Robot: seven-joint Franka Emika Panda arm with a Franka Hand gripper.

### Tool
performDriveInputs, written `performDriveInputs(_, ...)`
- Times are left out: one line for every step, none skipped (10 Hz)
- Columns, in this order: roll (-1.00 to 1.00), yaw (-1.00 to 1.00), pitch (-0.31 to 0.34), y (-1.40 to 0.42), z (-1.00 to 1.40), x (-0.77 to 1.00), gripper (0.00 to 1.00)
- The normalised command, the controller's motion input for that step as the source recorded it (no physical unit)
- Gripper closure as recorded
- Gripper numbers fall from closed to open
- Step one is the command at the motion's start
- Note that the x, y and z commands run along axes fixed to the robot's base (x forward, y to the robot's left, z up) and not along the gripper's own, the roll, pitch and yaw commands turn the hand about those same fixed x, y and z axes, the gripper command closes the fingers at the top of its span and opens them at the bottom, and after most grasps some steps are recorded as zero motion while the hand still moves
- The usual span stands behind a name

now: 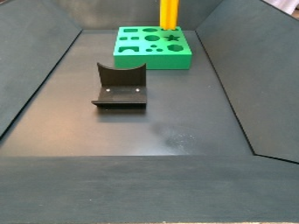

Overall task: Pick up the star object. Move up. Move to above the board. Insert the star object.
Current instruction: Insert the star object.

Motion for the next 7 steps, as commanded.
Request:
performDriveInputs(0.05, -0.35, 0.014, 0.00, -0.14, 0.01, 1.00)
performDriveInputs(0.00, 0.00, 0.000, 0.00, 0.00, 0.03, 1.00)
performDriveInputs(0.00, 0.00, 0.000, 0.00, 0.00, 0.02, 1.00)
performDriveInputs(0.00, -0.04, 0.000, -0.06, -0.28, 0.00, 1.00)
performDriveInputs(0.05, -0.14, 0.000, -0.07, -0.38, 0.00, 1.00)
performDriveInputs(0.01, -0.12, 0.000, -0.02, -0.16, 0.00, 1.00)
performDriveInputs(-0.01, 0.00, 0.000, 0.00, -0.04, 0.00, 1.00)
